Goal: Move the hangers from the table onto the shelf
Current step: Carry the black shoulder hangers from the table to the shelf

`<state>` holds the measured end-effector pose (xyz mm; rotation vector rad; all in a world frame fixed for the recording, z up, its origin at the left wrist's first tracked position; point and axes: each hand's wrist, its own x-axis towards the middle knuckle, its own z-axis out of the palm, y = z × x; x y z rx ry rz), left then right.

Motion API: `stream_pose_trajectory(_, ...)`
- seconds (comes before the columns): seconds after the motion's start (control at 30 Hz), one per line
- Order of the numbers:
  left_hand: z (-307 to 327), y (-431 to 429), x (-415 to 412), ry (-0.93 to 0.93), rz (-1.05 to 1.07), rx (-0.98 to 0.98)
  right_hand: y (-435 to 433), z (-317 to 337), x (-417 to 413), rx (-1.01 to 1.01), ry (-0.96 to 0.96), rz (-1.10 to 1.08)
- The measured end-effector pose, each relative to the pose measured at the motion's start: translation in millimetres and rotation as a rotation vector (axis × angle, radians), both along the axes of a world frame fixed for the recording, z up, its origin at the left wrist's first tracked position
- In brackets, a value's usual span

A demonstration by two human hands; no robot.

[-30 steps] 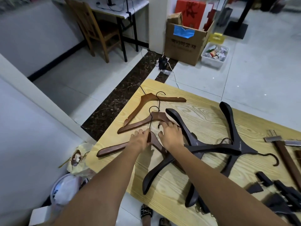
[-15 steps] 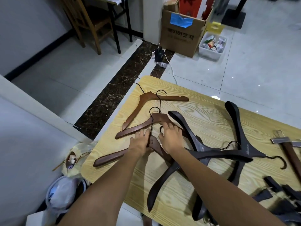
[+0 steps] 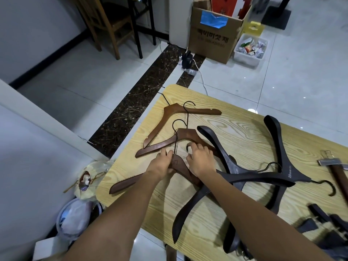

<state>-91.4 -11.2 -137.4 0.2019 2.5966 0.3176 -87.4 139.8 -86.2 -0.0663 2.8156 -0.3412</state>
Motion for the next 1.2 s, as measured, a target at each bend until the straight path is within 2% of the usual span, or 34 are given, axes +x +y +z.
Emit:
stream_pose_trajectory(0.17,7.2,-2.5,3.6,-0.024,0.043,0.064,-1.3,3.8,3.1,-0.008,-0.003,0.008)
stream_pose_trajectory(0.67,53.2,-14.7,16.5,0.086,0.019,0.105,8.0,25.4,23.9,0.044,0.019,0.029)
stream_pose_trajectory(0.83,39.7,-16.3,28.9,0.023,0.056,0.081,36.7,15.3,42.4,0.128,-0.061,0.002)
stream_pose_trajectory(1.2,19.8,-4.3,34.3,0.008,0.066,-0.016,49.9,9.3,49.5,0.141,-0.038,0.021)
